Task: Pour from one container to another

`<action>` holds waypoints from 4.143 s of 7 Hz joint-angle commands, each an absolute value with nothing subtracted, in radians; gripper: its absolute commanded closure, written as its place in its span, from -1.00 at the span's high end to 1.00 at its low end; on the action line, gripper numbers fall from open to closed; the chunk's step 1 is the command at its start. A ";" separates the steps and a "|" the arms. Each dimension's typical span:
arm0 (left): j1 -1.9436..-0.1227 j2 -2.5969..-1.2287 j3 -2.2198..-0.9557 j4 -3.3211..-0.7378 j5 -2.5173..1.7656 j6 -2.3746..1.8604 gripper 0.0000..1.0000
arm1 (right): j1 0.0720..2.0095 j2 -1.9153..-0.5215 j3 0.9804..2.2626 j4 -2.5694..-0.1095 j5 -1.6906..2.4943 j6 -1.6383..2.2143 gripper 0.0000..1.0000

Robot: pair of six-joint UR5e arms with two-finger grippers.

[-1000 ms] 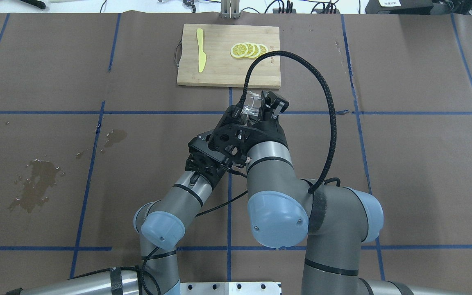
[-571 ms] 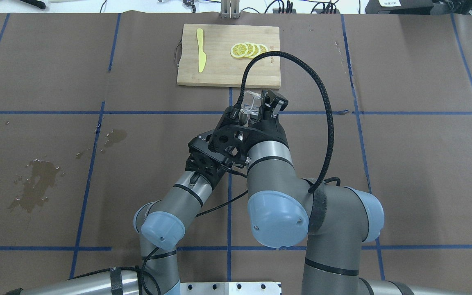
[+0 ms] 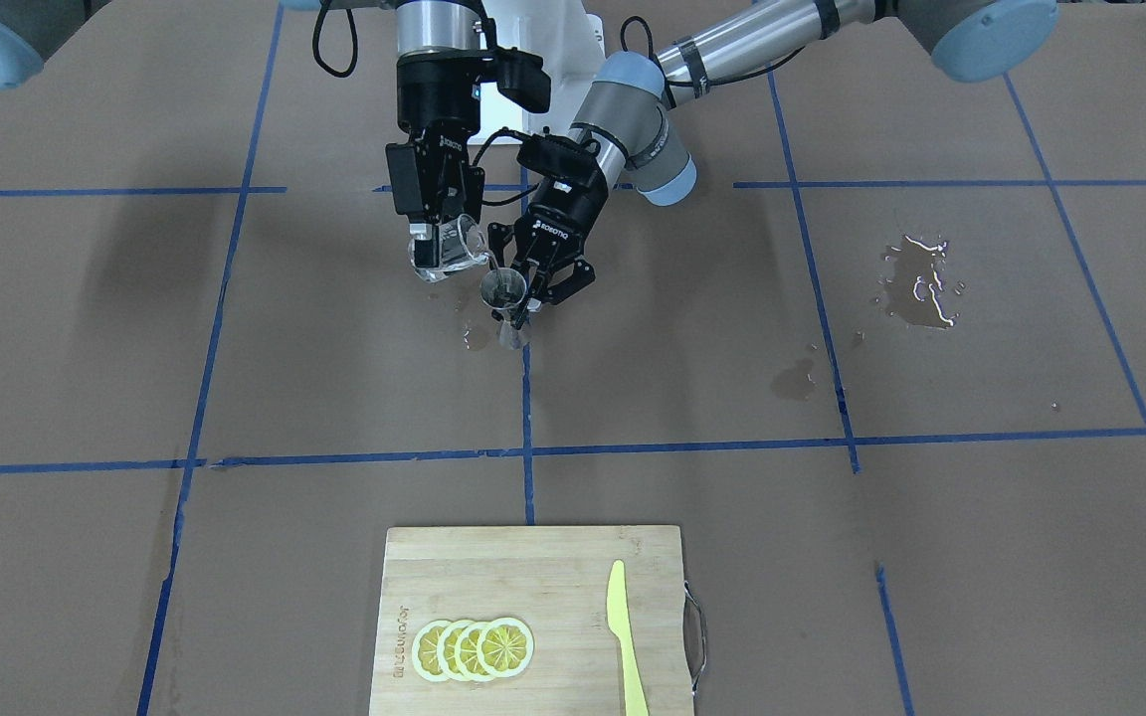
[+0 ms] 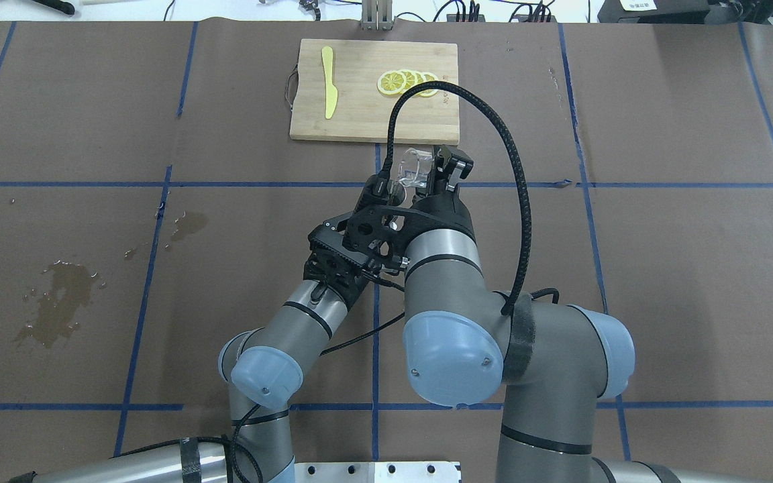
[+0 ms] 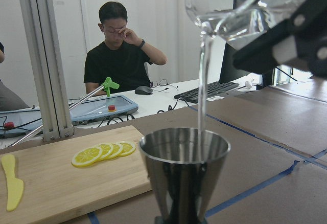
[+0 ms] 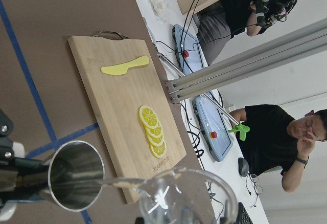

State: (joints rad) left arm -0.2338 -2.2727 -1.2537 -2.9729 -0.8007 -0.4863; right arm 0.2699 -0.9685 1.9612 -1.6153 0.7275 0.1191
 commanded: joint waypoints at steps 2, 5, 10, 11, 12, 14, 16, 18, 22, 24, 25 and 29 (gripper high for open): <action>-0.233 -2.272 -1.256 -2.973 -0.799 -0.486 -1.00 | 0.271 -0.968 1.962 -1.621 0.724 0.078 -1.00; -0.233 -2.272 -1.258 -2.973 -0.801 -0.486 -1.00 | 0.272 -0.963 1.962 -1.621 0.721 0.022 -1.00; -0.233 -2.272 -1.262 -2.973 -0.801 -0.486 -1.00 | 0.276 -0.933 1.960 -1.663 0.713 -0.049 -1.00; -0.233 -2.272 -1.261 -2.973 -0.801 -0.486 -1.00 | 0.278 -0.934 1.960 -1.664 0.712 -0.060 -1.00; -0.233 -2.272 -1.262 -2.973 -0.801 -0.486 -1.00 | 0.279 -0.933 1.960 -1.664 0.710 -0.086 -1.00; -0.233 -2.272 -1.262 -2.973 -0.801 -0.486 -1.00 | 0.279 -0.933 1.960 -1.664 0.709 -0.091 -1.00; -0.233 -2.272 -1.264 -2.973 -0.801 -0.486 -1.00 | 0.281 -0.937 1.962 -1.649 0.707 -0.022 -1.00; -0.233 -2.272 -1.266 -2.973 -0.801 -0.486 -1.00 | 0.281 -0.943 1.963 -1.646 0.710 0.163 -1.00; -0.250 -2.159 -1.391 -2.974 -0.795 -0.436 -1.00 | 0.308 -1.086 1.982 -1.425 0.738 0.482 -1.00; -0.288 -2.049 -1.459 -3.031 -0.790 -0.431 -1.00 | 0.318 -1.153 2.025 -1.404 0.775 0.669 -1.00; -0.310 -1.961 -1.460 -3.174 -0.795 -0.431 -1.00 | 0.331 -1.190 2.042 -1.399 0.799 0.684 -1.00; -0.342 -1.713 -1.463 -3.321 -0.758 -0.442 -1.00 | 0.370 -1.224 2.060 -1.397 0.857 0.684 -1.00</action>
State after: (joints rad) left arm -0.3338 -1.8012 -1.4615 -3.3030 -0.7774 -0.4364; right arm 0.3631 -1.2194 2.0541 -1.3976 0.8450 0.6835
